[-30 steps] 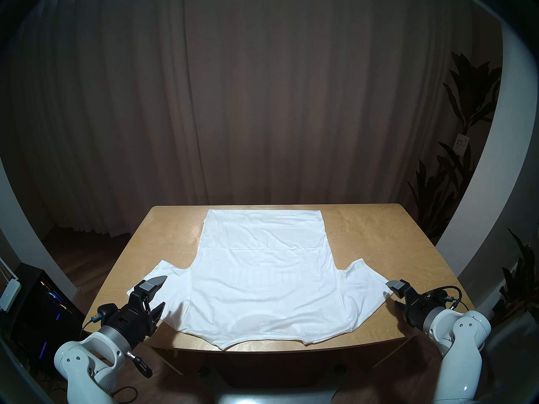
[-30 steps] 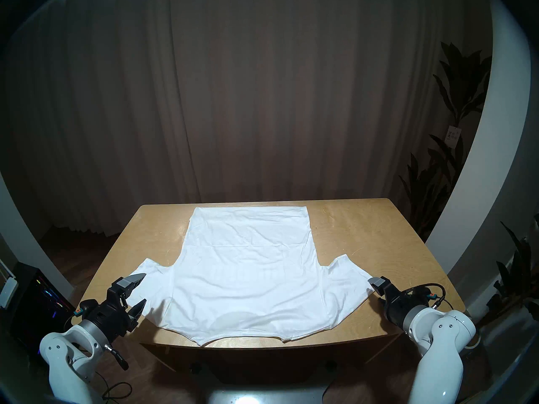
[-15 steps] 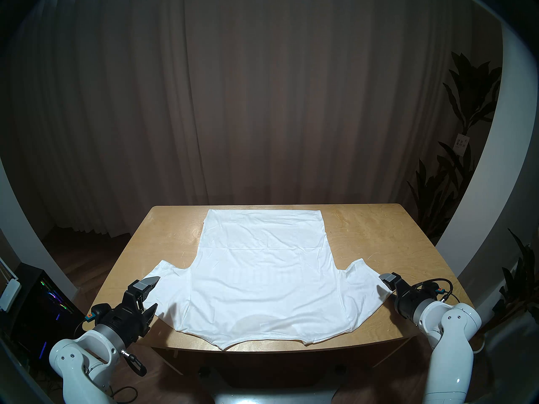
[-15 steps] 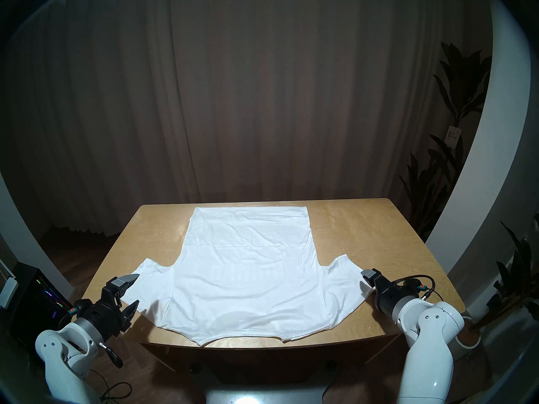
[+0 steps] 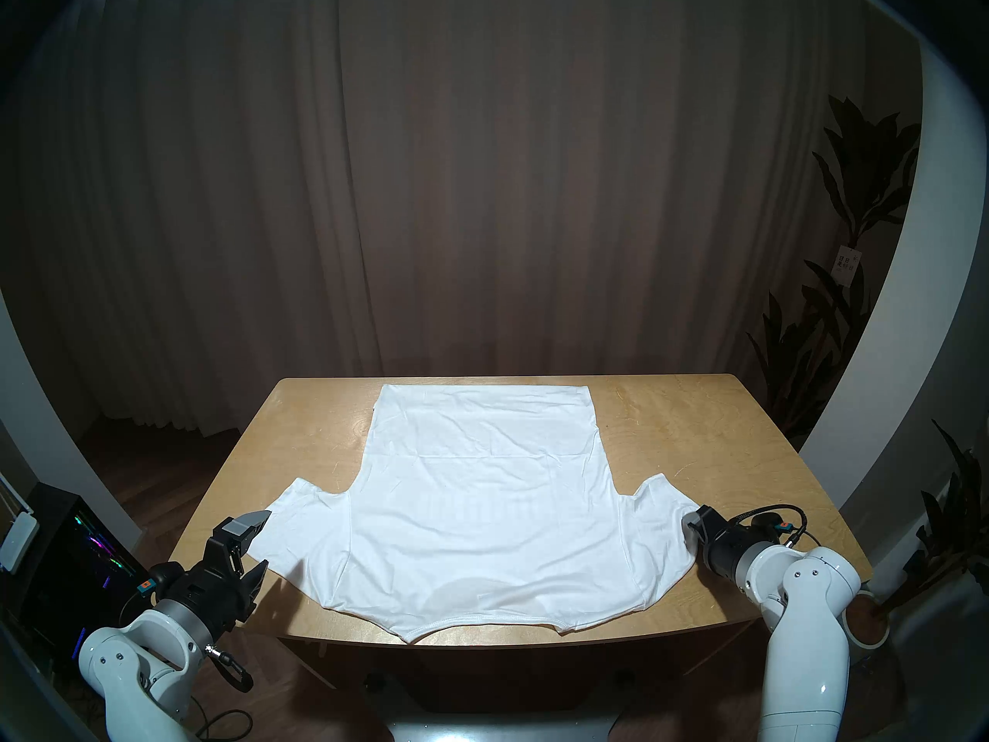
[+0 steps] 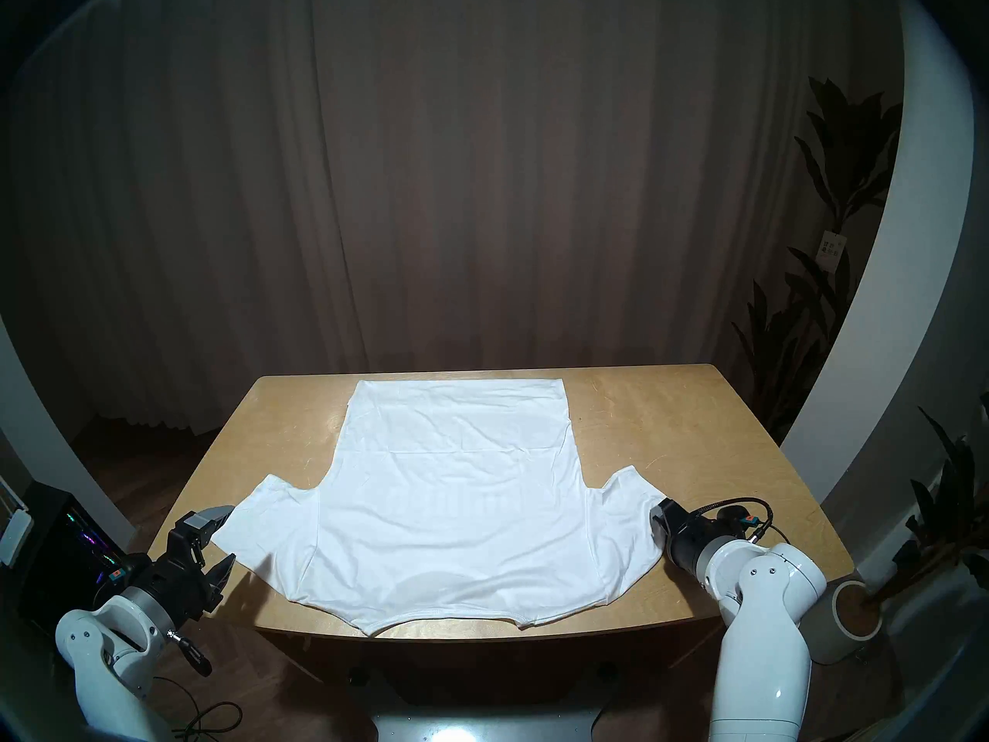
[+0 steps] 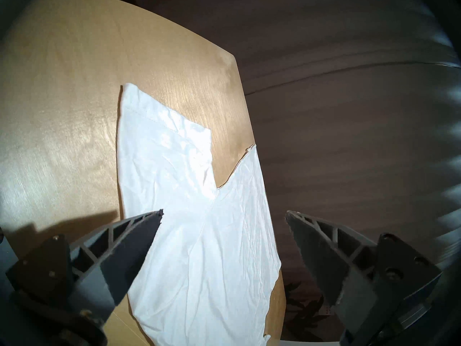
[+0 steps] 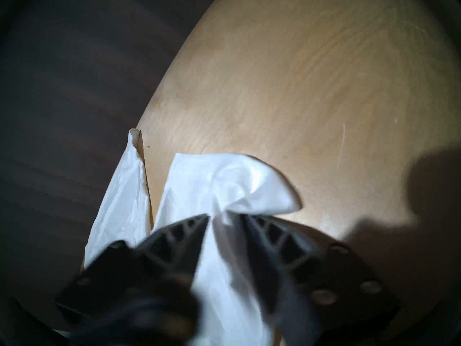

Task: Fold the shirt by bringing both sleeves in and then folding it in half

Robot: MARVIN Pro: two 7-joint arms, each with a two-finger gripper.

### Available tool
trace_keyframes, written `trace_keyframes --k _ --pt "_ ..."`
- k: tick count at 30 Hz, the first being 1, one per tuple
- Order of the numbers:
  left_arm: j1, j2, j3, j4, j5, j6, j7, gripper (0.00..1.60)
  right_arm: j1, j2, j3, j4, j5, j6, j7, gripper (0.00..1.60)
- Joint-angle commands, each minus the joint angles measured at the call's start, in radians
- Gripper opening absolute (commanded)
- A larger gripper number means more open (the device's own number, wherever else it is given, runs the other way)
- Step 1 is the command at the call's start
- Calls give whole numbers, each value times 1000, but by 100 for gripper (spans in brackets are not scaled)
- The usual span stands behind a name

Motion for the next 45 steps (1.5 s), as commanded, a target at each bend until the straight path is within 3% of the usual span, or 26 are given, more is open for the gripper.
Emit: trace_keyframes --k 1,8,16,37,45 --pt "-3 12 2 3 4 1 -28 160 -41 -6 -18 -45 17 15 48 0" --pt "-9 16 3 20 7 -4 -33 160 -66 11 -33 -107 33 8 142 0" --pt "-10 9 0 33 10 -23 -49 160 -69 47 -107 -150 0 -7 223 0" --pt "25 -28 -46 67 27 -84 -132 160 55 143 -370 -37 -121 -23 337 0" --pt "25 -30 -49 86 47 -96 -142 160 119 194 -462 -9 -174 32 333 0"
